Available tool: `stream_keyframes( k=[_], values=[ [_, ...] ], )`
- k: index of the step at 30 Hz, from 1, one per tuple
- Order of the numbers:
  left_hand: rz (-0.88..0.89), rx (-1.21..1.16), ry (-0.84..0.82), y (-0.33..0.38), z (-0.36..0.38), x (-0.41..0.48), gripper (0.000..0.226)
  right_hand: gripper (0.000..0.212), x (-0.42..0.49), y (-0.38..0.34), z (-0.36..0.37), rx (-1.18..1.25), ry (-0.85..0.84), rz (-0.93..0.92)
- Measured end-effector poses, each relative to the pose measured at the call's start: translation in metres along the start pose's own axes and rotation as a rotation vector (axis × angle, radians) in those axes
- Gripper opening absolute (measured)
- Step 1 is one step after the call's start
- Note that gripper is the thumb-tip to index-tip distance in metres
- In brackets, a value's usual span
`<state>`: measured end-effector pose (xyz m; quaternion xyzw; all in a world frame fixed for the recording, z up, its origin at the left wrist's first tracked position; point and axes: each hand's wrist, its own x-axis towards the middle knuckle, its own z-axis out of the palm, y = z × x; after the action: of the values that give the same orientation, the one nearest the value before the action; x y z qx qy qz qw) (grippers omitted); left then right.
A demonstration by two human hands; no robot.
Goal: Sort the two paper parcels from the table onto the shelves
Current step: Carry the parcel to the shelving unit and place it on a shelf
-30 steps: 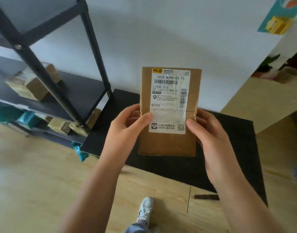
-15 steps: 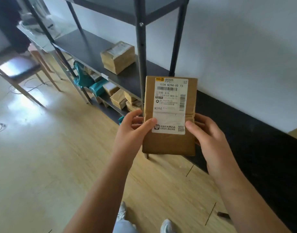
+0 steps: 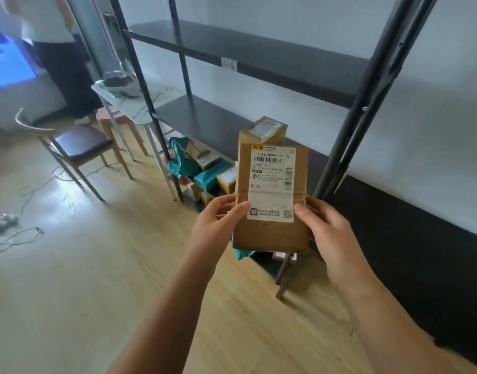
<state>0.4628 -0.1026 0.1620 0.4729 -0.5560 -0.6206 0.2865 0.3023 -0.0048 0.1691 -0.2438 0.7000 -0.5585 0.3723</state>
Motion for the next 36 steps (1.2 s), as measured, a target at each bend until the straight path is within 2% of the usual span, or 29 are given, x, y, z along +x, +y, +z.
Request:
stream_keyframes(
  k=[5, 13, 18, 24, 30, 36],
  values=[
    [0.008, -0.01, -0.035, 0.018, -0.061, 0.027, 0.034, 0.045, 0.013, -0.019, 0.068, -0.015, 0.041, -0.026],
    [0.084, -0.006, -0.011, 0.054, -0.106, 0.099, 0.05, 0.044, 0.072, -0.059, 0.131, -0.021, 0.062, -0.138],
    [0.137, -0.022, 0.009, 0.085, -0.111, 0.162, 0.036, 0.03, 0.12, -0.084, 0.144, 0.006, 0.07, -0.192],
    [0.201, -0.034, -0.016, 0.128, -0.109, 0.218, 0.035, 0.03, 0.17, -0.121, 0.156, -0.035, 0.115, -0.289],
    [0.252, -0.03, -0.133, 0.166, -0.118, 0.265, 0.043, 0.038, 0.199, -0.15, 0.167, 0.01, 0.174, -0.371],
    [0.346, -0.047, -0.239, 0.213, -0.126, 0.336, 0.052, 0.037, 0.24, -0.19, 0.184, -0.03, 0.332, -0.463]
  ],
)
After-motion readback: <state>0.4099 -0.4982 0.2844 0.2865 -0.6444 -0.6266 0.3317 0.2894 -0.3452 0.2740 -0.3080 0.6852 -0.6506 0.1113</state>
